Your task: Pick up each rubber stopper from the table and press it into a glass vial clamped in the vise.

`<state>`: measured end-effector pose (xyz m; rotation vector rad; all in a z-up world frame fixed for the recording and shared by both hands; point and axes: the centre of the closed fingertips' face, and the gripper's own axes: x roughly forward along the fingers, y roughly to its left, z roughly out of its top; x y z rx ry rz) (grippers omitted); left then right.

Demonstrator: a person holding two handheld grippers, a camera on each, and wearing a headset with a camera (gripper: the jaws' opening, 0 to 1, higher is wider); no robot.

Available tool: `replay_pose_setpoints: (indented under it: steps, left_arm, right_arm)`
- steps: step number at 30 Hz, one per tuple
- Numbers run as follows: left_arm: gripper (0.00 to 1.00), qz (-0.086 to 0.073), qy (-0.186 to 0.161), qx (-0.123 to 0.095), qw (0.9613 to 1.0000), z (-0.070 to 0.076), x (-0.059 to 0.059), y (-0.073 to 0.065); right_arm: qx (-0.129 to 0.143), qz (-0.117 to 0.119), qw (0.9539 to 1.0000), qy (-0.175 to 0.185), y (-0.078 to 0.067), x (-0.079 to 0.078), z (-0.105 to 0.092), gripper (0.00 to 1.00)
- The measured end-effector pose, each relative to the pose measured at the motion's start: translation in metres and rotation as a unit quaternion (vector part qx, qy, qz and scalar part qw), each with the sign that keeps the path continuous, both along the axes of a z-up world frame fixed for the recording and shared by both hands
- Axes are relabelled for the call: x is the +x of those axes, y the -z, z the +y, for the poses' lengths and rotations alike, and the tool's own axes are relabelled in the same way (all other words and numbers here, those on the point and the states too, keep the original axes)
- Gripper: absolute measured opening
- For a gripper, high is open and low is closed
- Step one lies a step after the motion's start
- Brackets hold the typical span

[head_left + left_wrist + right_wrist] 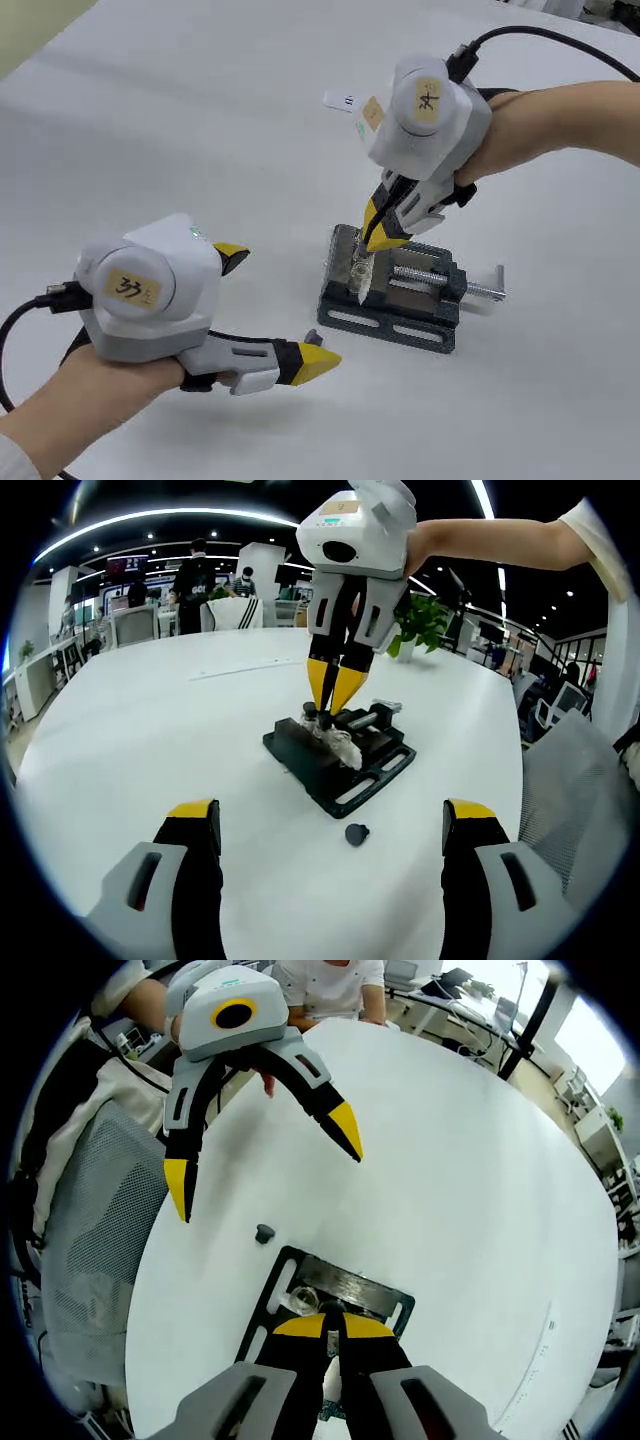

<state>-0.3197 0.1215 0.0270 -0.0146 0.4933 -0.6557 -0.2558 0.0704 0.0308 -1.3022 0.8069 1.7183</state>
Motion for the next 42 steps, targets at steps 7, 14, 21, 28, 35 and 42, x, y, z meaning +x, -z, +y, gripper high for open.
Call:
replay_pose_setpoints:
  steps: [7, 14, 21, 28, 35, 42]
  left_arm:
    - [0.9, 0.002, 0.0, -0.001, 1.0, -0.001, -0.001, 0.001]
    - [0.9, 0.005, 0.0, -0.001, 1.0, 0.0, 0.001, 0.002]
    - [0.9, 0.004, -0.004, -0.001, 1.0, 0.003, 0.004, 0.0]
    - [0.9, 0.006, -0.013, -0.002, 0.9999, 0.012, 0.007, 0.003]
    - [0.9, 0.01, -0.018, -0.004, 0.9998, 0.013, 0.007, 0.005]
    - [0.9, 0.01, -0.022, -0.009, 0.9997, 0.012, 0.009, 0.005]
  right_arm:
    - [-0.015, -0.01, 0.9998, 0.012, 0.001, -0.001, 0.001, 0.0]
    - [-0.023, -0.023, 0.9993, 0.016, 0.0, -0.002, -0.001, 0.0]
    - [-0.014, -0.002, 0.9992, 0.038, 0.001, -0.002, -0.002, 0.0]
    - [0.0, 0.009, 0.9986, 0.051, 0.002, -0.001, -0.002, 0.0]
    - [-0.024, 0.007, 0.9982, 0.054, 0.004, 0.0, -0.001, 0.0]
    - [-0.056, -0.003, 0.9951, 0.081, 0.004, -0.003, 0.002, 0.0]
